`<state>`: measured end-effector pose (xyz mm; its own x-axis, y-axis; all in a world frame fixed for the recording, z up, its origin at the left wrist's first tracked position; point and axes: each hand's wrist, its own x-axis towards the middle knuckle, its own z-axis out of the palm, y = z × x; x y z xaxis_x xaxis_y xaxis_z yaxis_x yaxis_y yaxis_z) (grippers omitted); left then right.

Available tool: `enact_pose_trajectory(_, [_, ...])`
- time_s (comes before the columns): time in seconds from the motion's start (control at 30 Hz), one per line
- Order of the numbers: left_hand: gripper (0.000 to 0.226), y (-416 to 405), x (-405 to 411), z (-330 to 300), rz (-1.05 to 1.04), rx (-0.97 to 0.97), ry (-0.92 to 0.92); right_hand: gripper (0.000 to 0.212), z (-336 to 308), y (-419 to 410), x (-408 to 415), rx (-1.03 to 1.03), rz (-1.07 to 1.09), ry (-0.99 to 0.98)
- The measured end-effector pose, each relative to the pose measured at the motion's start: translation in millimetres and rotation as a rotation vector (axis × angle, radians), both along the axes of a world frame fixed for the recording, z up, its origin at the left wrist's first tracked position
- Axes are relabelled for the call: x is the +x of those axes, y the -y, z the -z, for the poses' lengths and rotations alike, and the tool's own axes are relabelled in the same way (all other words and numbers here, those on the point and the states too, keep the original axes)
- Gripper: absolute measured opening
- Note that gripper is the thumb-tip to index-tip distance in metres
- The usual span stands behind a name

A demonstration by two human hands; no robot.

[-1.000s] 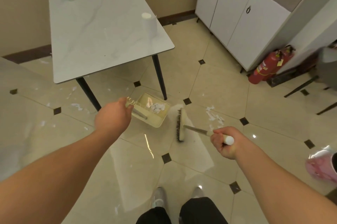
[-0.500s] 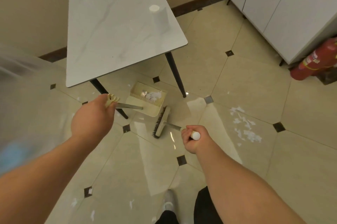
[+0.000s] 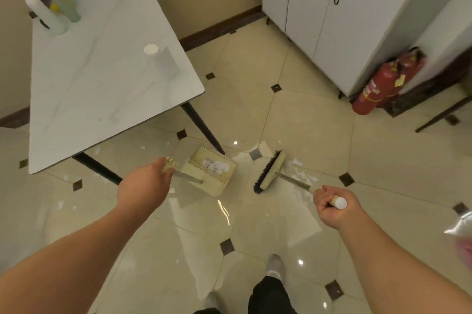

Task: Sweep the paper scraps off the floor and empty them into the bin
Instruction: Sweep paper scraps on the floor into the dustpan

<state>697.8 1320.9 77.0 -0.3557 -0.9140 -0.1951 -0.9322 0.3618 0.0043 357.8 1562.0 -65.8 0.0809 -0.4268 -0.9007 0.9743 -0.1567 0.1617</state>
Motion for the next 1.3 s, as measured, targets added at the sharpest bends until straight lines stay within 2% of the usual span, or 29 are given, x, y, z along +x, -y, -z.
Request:
enact_pose_trajectory(0.13, [0.032,7,-43,11,0.066,0.036,-0.004,0.010,-15,-13,-25,-0.009,-0.006,-0.044])
enact_pose_trajectory(0.23, [0.027,18,-66,21,0.182,0.113,-0.017,0.013,-25,-6,-36,-0.056,0.049,-0.038])
enact_pose_trajectory(0.33, [0.026,27,-88,31,0.278,0.162,-0.025,0.017,-28,19,-40,-0.106,0.122,-0.041])
enact_pose_trajectory(0.43, [0.028,38,-104,42,0.374,0.185,-0.017,0.022,-33,60,-39,-0.047,0.111,-0.139])
enact_pose_trajectory(0.47, [0.028,46,-110,48,0.410,0.202,-0.008,0.022,-32,79,-38,-0.006,0.053,-0.191])
enact_pose_trajectory(0.6, [0.028,86,-134,71,0.554,0.263,0.005,0.021,-17,139,-33,0.296,-0.422,-0.430])
enact_pose_trajectory(0.7, [0.033,112,-151,85,0.655,0.322,0.033,0.026,-8,157,-32,0.488,-0.500,-0.486])
enact_pose_trajectory(0.9, [0.040,146,-181,102,0.847,0.358,0.132,0.026,-21,111,-12,0.592,-0.409,-0.326])
enact_pose_trajectory(1.13, [0.038,156,-224,112,1.038,0.333,0.197,0.030,-67,53,17,0.652,-0.297,-0.349])
enact_pose_trajectory(1.2, [0.037,154,-233,115,1.058,0.329,0.192,0.030,-80,43,24,0.698,-0.368,-0.411])
enact_pose_trajectory(1.3, [0.040,148,-245,123,1.094,0.349,0.184,0.031,-84,25,31,0.826,-0.629,-0.557])
